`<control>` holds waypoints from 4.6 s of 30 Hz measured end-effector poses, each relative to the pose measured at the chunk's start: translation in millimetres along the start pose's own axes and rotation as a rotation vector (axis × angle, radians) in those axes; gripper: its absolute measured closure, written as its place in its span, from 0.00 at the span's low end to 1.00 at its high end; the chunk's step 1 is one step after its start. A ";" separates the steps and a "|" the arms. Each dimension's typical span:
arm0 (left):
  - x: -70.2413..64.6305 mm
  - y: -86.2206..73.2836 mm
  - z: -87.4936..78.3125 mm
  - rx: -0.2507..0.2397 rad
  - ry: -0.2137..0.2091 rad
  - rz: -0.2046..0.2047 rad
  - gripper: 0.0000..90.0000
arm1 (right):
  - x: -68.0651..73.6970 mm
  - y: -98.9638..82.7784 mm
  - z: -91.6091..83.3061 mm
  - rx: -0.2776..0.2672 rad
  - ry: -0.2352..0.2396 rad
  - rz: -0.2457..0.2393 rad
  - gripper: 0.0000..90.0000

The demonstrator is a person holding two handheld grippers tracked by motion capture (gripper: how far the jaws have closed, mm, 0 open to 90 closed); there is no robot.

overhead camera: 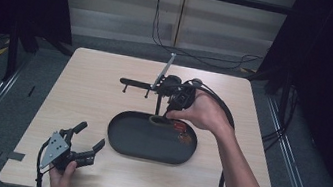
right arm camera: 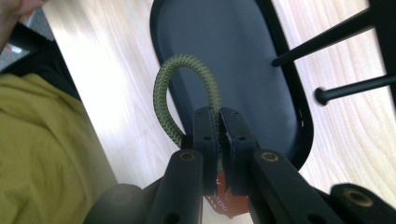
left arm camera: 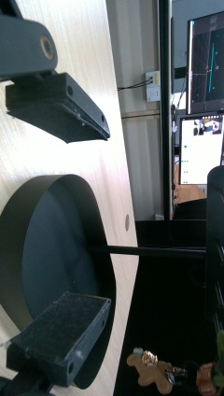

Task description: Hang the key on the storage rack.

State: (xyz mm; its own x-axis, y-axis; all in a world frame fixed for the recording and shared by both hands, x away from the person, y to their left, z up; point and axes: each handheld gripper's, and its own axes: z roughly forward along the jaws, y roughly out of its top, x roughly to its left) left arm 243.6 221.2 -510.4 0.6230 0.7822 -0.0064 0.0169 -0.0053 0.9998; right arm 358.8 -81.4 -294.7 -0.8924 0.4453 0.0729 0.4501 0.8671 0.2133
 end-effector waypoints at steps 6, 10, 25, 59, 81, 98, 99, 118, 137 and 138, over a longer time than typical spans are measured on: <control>0.0 0.0 0.0 0.001 0.000 -0.001 0.17 | -7.9 5.1 -1.3 -0.020 0.005 0.009 0.95; 0.0 0.0 0.0 0.001 -0.001 -0.001 0.17 | -12.6 6.2 -0.7 -0.015 -0.002 0.017 0.95; 0.0 0.0 0.0 0.000 0.000 0.000 0.17 | -24.8 11.4 -15.8 -0.039 -0.033 0.048 0.95; -0.2 -0.2 0.2 -0.004 -0.004 -0.005 0.17 | -49.8 13.6 -11.9 -0.056 -0.077 0.092 0.91; -0.1 -0.1 0.1 -0.002 -0.005 -0.002 0.17 | -59.3 -0.2 -12.8 -0.066 -0.051 0.114 0.91; 0.2 0.0 -0.2 0.003 -0.006 0.002 0.17 | -54.7 -18.8 -13.6 -0.120 -0.005 0.118 0.79; 0.5 0.1 -0.3 0.004 -0.006 0.006 0.17 | -53.3 -20.5 -13.1 -0.124 -0.004 0.119 0.78; 0.5 0.1 -0.3 0.004 -0.006 0.005 0.17 | -22.3 -54.8 -1.2 -0.359 0.029 0.097 0.76; 0.2 0.0 -0.3 0.003 -0.005 0.002 0.17 | 9.2 -91.1 51.2 -0.706 -0.049 0.143 0.68; 0.2 0.0 -0.3 0.004 -0.006 0.002 0.17 | 9.9 -93.5 53.3 -0.720 -0.055 0.146 0.67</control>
State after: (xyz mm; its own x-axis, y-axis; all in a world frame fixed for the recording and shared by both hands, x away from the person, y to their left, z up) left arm 243.5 221.6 -510.4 0.6274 0.7786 -0.0045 0.0185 -0.0092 0.9998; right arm 309.6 -146.1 -365.9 -0.8137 0.5719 0.1044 0.4150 0.4456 0.7933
